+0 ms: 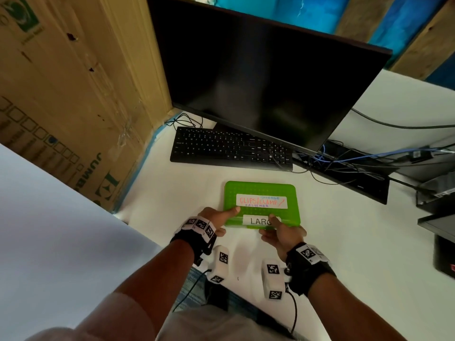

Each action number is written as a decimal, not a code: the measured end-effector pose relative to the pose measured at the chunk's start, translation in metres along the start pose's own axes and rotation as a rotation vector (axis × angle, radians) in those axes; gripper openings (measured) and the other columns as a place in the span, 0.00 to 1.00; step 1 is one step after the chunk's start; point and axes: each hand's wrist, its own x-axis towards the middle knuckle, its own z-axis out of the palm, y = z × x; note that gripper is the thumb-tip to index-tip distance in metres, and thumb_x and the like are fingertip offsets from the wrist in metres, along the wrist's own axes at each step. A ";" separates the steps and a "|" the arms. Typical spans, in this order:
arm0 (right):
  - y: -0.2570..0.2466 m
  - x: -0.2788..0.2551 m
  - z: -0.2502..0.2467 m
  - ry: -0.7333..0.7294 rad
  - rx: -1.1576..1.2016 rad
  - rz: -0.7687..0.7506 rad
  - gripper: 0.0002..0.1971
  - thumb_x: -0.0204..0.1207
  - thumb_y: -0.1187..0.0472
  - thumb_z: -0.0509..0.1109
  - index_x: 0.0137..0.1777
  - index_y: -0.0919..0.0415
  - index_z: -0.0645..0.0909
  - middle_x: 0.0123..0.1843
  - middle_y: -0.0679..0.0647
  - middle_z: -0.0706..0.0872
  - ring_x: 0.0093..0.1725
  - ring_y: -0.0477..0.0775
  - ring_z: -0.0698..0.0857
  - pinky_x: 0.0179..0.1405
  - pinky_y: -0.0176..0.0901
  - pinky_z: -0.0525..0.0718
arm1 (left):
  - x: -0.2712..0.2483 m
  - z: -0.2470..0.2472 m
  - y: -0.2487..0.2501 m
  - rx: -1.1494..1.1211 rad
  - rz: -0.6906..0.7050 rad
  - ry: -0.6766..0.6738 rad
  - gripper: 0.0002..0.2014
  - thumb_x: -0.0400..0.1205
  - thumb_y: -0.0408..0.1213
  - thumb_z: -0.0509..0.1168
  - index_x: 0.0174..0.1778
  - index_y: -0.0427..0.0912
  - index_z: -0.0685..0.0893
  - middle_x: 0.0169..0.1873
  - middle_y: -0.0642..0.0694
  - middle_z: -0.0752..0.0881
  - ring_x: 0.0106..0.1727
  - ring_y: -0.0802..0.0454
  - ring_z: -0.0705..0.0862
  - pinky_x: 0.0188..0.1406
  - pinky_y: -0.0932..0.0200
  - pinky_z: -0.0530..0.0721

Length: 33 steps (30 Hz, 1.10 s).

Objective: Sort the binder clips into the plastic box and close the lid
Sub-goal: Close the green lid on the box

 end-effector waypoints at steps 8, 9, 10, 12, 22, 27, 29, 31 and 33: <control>0.004 -0.016 0.002 0.020 0.045 0.003 0.17 0.69 0.55 0.77 0.52 0.66 0.83 0.42 0.66 0.90 0.36 0.60 0.89 0.35 0.50 0.88 | -0.006 0.019 -0.008 -0.279 -0.136 -0.040 0.40 0.51 0.73 0.73 0.47 0.44 0.81 0.44 0.41 0.87 0.36 0.46 0.91 0.51 0.42 0.88; 0.003 -0.016 0.001 0.007 0.037 0.010 0.17 0.69 0.55 0.78 0.52 0.66 0.83 0.42 0.65 0.90 0.38 0.61 0.89 0.36 0.51 0.89 | -0.011 0.022 -0.007 -0.322 -0.139 -0.061 0.36 0.57 0.72 0.72 0.48 0.44 0.80 0.46 0.41 0.86 0.38 0.45 0.91 0.50 0.42 0.89; 0.003 -0.016 0.000 -0.012 0.021 0.017 0.18 0.69 0.54 0.78 0.52 0.66 0.83 0.42 0.64 0.90 0.39 0.61 0.90 0.37 0.51 0.89 | -0.014 0.026 -0.007 -0.361 -0.134 -0.066 0.34 0.62 0.70 0.71 0.48 0.43 0.81 0.47 0.40 0.86 0.38 0.45 0.91 0.49 0.43 0.89; 0.000 -0.015 -0.005 -0.050 -0.018 0.025 0.18 0.69 0.52 0.78 0.52 0.64 0.83 0.41 0.60 0.89 0.41 0.61 0.90 0.41 0.53 0.89 | -0.016 0.034 -0.007 -0.424 -0.114 -0.051 0.31 0.66 0.66 0.72 0.47 0.40 0.82 0.46 0.38 0.87 0.37 0.44 0.89 0.47 0.48 0.90; -0.005 -0.019 -0.016 -0.144 -0.151 0.085 0.20 0.67 0.46 0.78 0.52 0.59 0.85 0.48 0.60 0.90 0.50 0.56 0.90 0.50 0.61 0.88 | -0.031 0.057 -0.007 -0.517 -0.098 -0.040 0.24 0.72 0.60 0.70 0.40 0.38 0.83 0.38 0.44 0.88 0.42 0.50 0.90 0.42 0.51 0.91; -0.008 -0.022 -0.019 -0.210 -0.197 0.155 0.22 0.67 0.41 0.75 0.51 0.58 0.85 0.42 0.55 0.90 0.47 0.54 0.90 0.47 0.57 0.88 | -0.039 0.064 -0.006 -0.557 -0.142 -0.113 0.28 0.72 0.64 0.67 0.49 0.40 0.83 0.48 0.46 0.88 0.47 0.49 0.89 0.37 0.54 0.88; -0.010 -0.023 -0.022 -0.213 -0.250 0.156 0.24 0.66 0.38 0.74 0.49 0.58 0.85 0.38 0.52 0.89 0.46 0.53 0.90 0.48 0.57 0.87 | -0.040 0.064 -0.006 -0.521 -0.149 -0.144 0.28 0.73 0.67 0.64 0.51 0.45 0.83 0.50 0.50 0.89 0.47 0.51 0.88 0.37 0.56 0.85; -0.013 -0.024 -0.025 -0.208 -0.301 0.146 0.25 0.64 0.36 0.74 0.48 0.57 0.85 0.37 0.49 0.89 0.46 0.52 0.90 0.49 0.57 0.86 | -0.040 0.062 -0.005 -0.451 -0.134 -0.140 0.26 0.73 0.69 0.61 0.52 0.52 0.84 0.48 0.56 0.89 0.45 0.54 0.86 0.38 0.57 0.80; -0.015 -0.024 -0.026 -0.203 -0.327 0.136 0.23 0.64 0.35 0.73 0.45 0.55 0.85 0.34 0.47 0.87 0.44 0.51 0.89 0.48 0.54 0.86 | -0.039 0.061 -0.005 -0.393 -0.118 -0.113 0.26 0.72 0.70 0.60 0.52 0.53 0.85 0.46 0.59 0.89 0.42 0.55 0.83 0.40 0.57 0.76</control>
